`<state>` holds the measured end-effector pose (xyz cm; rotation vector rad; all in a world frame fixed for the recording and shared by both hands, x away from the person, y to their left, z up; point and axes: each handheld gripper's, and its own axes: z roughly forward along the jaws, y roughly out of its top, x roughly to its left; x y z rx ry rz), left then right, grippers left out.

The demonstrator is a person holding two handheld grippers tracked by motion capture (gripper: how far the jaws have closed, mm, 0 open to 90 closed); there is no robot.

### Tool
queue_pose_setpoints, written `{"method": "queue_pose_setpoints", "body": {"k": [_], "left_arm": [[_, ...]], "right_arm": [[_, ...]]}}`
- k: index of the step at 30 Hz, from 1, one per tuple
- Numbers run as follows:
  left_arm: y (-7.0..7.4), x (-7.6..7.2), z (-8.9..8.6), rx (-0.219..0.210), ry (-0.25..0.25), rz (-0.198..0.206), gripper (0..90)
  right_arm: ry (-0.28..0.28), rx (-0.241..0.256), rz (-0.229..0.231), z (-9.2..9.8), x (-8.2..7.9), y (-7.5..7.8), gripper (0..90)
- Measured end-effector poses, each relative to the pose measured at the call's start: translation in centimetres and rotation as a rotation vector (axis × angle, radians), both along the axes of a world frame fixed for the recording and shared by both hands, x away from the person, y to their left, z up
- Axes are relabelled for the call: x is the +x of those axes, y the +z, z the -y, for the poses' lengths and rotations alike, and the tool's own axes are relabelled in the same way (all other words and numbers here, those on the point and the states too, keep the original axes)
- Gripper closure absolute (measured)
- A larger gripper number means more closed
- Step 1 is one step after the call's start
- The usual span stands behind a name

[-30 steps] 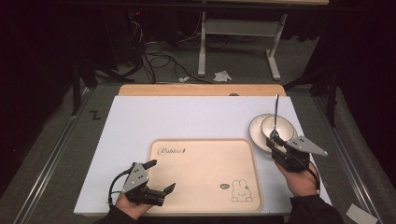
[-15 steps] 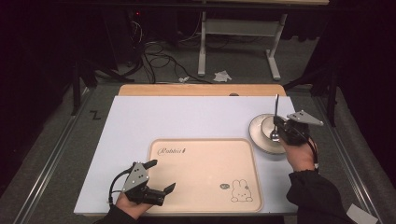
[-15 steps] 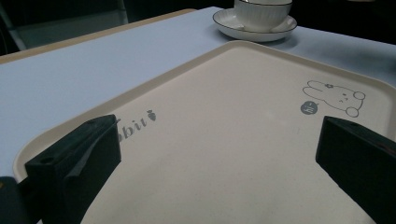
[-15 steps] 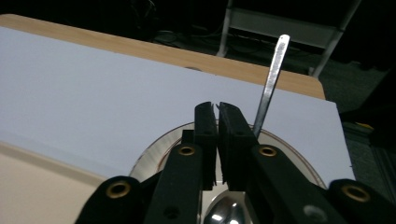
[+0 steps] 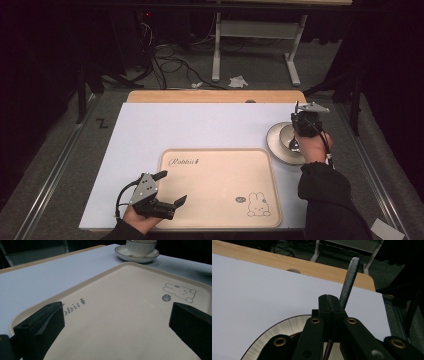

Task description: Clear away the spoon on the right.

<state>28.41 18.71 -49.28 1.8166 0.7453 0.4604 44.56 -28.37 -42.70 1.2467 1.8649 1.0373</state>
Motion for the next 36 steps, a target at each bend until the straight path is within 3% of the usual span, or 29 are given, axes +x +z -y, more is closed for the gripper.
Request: {"method": "queue_pose_setpoints", "body": {"k": [3, 7, 8, 10, 11, 16, 19, 22, 29, 36], "left_arm": [[0.0, 0.0, -0.1, -0.002, 0.000, -0.002, 0.7], [0.0, 0.1, -0.2, -0.009, 0.002, -0.004, 0.8], [0.0, 0.1, -0.2, -0.009, 0.000, -0.004, 0.8], [0.0, 0.1, -0.2, -0.006, -0.003, -0.004, 0.8], [-0.1, 0.1, -0.2, -0.005, -0.002, -0.003, 0.8], [-0.1, 0.2, -0.4, -0.011, 0.004, -0.006, 0.9], [-0.1, 0.2, -0.4, -0.013, 0.005, -0.007, 0.9], [0.0, 0.1, -0.4, -0.008, 0.002, -0.003, 1.0], [0.0, 0.1, -0.5, -0.014, 0.007, -0.004, 1.1], [0.0, 0.1, -0.6, -0.012, 0.008, -0.003, 1.2]], "right_arm": [[-0.020, -0.032, -0.023, -0.1, 1.6, -0.2, 90.0], [-0.043, -0.034, -0.038, -0.2, 3.0, -0.3, 90.0], [-0.070, -0.049, -0.047, -0.3, 4.1, -0.4, 90.0], [-0.079, -0.056, -0.054, -0.4, 4.5, -0.4, 90.0], [-0.093, -0.070, -0.063, -0.4, 5.6, -0.6, 90.0], [-0.111, -0.113, -0.083, -0.8, 6.9, -1.0, 90.0], [-0.117, -0.114, -0.096, -1.0, 7.2, -1.0, 90.0], [-0.117, -0.170, -0.119, -1.4, 7.5, -1.3, 90.0], [-0.153, -0.167, -0.140, -0.5, 7.8, -1.4, 90.0], [-0.182, -0.166, -0.152, 1.3, 7.1, -1.0, 90.0]]}}
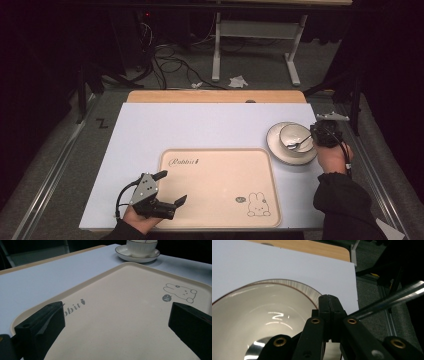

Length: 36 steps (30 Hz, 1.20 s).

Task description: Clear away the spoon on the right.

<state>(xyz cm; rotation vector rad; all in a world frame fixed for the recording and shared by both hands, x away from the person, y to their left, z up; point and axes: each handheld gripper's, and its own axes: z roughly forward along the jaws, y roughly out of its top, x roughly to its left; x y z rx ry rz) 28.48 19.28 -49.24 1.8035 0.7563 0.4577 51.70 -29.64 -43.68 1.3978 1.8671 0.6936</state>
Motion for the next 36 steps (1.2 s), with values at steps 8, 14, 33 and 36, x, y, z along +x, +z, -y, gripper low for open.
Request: {"method": "queue_pose_setpoints", "body": {"k": [8, 14, 33, 36], "left_arm": [[0.0, 0.0, 0.2, 0.007, 0.001, 0.004, 1.2], [0.0, 0.0, 0.4, 0.014, -0.003, 0.006, 1.2], [0.1, -0.2, 0.7, 0.011, -0.031, 0.018, 1.5], [0.1, -0.2, 0.7, 0.015, -0.033, 0.016, 1.6]], "right_arm": [[-0.023, 0.013, -0.009, 2.2, -1.8, 0.0, 90.0], [-0.027, 0.008, -0.021, 3.1, -3.6, -0.2, 90.0], [-0.019, 0.053, -0.008, 3.4, -8.6, -0.4, 90.0], [0.016, 0.070, 0.041, 3.1, -9.6, 0.2, 90.0]]}}
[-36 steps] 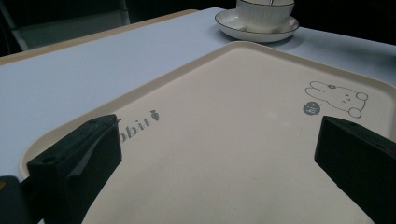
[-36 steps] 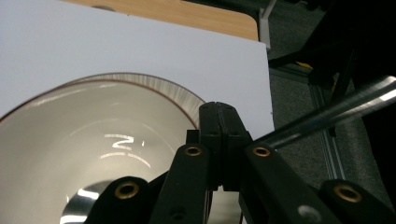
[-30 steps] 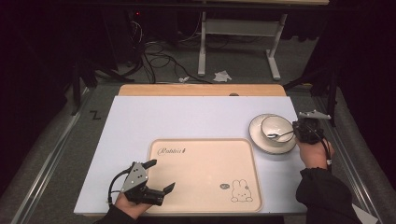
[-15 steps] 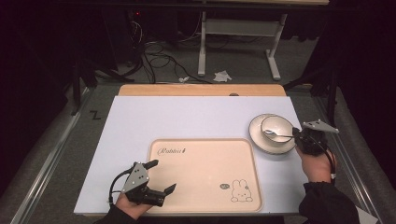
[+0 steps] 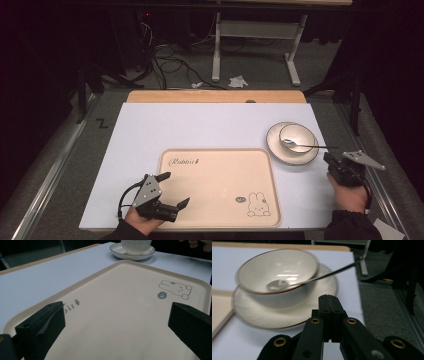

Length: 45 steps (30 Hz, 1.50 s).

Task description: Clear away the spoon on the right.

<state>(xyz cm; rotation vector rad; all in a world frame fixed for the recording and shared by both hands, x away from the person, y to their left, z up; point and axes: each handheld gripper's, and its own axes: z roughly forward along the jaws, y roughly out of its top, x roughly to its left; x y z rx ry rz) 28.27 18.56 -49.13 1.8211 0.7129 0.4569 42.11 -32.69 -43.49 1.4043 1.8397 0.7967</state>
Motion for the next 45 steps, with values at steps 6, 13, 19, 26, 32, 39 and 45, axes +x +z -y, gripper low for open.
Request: {"method": "queue_pose_setpoints", "body": {"k": [6, 13, 19, 26, 32, 39, 45], "left_arm": [[0.0, 0.0, 0.0, 0.003, -0.003, -0.002, 1.7], [-0.1, 0.0, 0.4, 0.019, -0.003, -0.001, 1.7], [-0.3, 0.0, 0.3, 0.030, 0.005, -0.009, 1.8], [-0.4, 0.0, 0.4, 0.038, 0.008, -0.010, 1.9], [-0.4, -0.1, 0.4, 0.039, 0.004, -0.007, 1.9], [-0.3, -0.1, 0.5, 0.045, 0.002, -0.001, 2.2], [-0.3, -0.1, 0.5, 0.044, 0.000, -0.002, 2.3]], "right_arm": [[0.111, 0.111, 0.062, -0.1, -4.8, -1.6, 90.0], [0.012, 0.145, 0.069, 4.1, -4.6, -3.5, 90.0], [-0.021, 0.150, 0.112, 6.2, -3.0, -3.8, 90.0], [0.040, 0.118, 0.155, 5.6, -2.8, -3.3, 90.0], [0.074, 0.110, 0.177, 5.1, -3.8, -3.0, 90.0], [0.117, 0.100, 0.178, 4.2, -5.0, -2.8, 90.0], [0.153, 0.106, 0.186, 3.2, -5.9, -2.5, 90.0]]}}
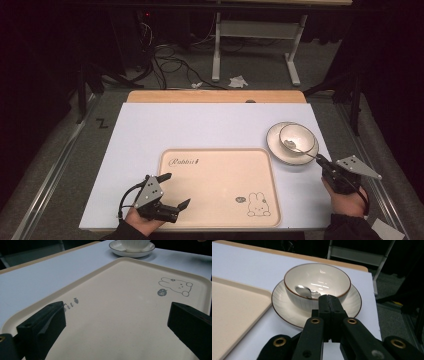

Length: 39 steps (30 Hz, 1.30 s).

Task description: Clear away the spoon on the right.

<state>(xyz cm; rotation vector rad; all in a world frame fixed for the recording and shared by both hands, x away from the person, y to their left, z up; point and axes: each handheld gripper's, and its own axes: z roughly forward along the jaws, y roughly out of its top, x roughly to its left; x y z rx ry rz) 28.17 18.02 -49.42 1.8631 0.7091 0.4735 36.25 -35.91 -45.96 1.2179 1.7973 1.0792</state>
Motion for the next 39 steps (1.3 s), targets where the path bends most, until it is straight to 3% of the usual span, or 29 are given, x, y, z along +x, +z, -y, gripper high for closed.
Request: {"method": "queue_pose_setpoints", "body": {"k": [10, 12, 19, 27, 32, 34, 39], "left_arm": [[0.1, -0.1, 0.0, -0.003, -0.006, 0.001, 2.7], [0.1, -0.1, 0.0, -0.002, -0.008, 0.000, 2.7], [0.0, 0.0, 0.1, -0.001, -0.011, -0.002, 2.7], [0.0, 0.1, 0.2, 0.006, -0.021, -0.006, 2.7], [0.0, 0.0, 0.2, 0.005, -0.017, -0.003, 2.7], [0.0, 0.0, 0.2, 0.005, -0.015, -0.003, 2.7], [-0.1, 0.0, 0.2, 0.006, -0.017, -0.006, 2.7]], "right_arm": [[0.039, -0.016, 0.006, -1.7, -1.0, 0.4, 68.2], [0.022, -0.013, -0.004, -1.5, -1.1, 0.3, 62.7], [0.009, 0.005, -0.067, -0.9, -1.3, -0.7, 57.0], [0.047, 0.041, -0.064, -1.9, -1.3, -0.6, 67.2], [0.034, 0.061, -0.053, -2.6, -0.7, -0.3, 70.6], [0.003, 0.065, -0.051, -2.9, -0.3, -0.3, 72.8], [-0.005, 0.094, -0.071, -2.9, 0.5, -0.3, 80.6]]}}
